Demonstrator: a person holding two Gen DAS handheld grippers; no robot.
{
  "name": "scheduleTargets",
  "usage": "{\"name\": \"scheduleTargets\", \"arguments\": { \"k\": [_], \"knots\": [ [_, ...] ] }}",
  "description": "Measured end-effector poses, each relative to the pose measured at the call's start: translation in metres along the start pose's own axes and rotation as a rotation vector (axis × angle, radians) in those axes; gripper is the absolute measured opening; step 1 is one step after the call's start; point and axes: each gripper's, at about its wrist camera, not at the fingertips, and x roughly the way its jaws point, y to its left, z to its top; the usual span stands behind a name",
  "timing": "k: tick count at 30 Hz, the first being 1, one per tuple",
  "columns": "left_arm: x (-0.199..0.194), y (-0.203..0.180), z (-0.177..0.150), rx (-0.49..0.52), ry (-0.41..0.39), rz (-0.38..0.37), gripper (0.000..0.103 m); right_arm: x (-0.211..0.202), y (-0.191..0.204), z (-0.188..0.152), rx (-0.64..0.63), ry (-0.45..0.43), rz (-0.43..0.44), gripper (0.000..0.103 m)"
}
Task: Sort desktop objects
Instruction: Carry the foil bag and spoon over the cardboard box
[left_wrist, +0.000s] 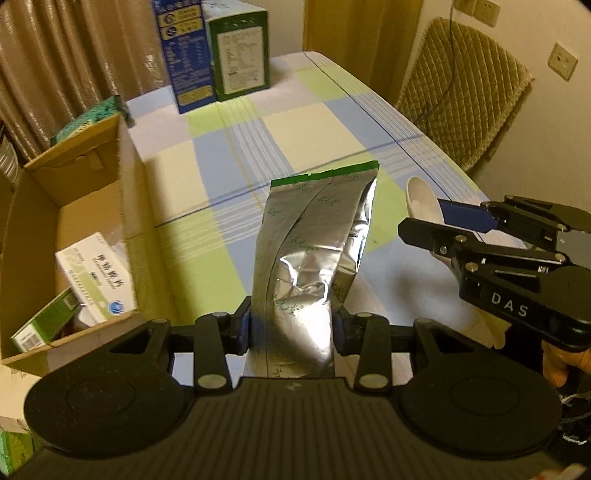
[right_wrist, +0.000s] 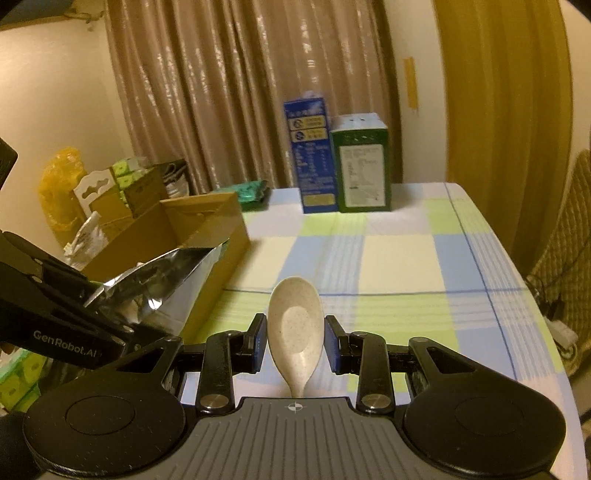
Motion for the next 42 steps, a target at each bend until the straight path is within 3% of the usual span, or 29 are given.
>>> {"name": "scheduleTargets", "arguments": {
  "k": [21, 42],
  "knots": [
    [-0.055, 0.096, -0.019, -0.117, -0.063, 0.1, 0.035, 0.036, 0.093, 0.044, -0.097, 0.0, 0.091, 0.03],
    [-0.06, 0.181, -0.028, -0.229, -0.062, 0.154, 0.035, 0.095, 0.156, 0.083, -0.116, 0.029, 0.163, 0.03]
  ]
}}
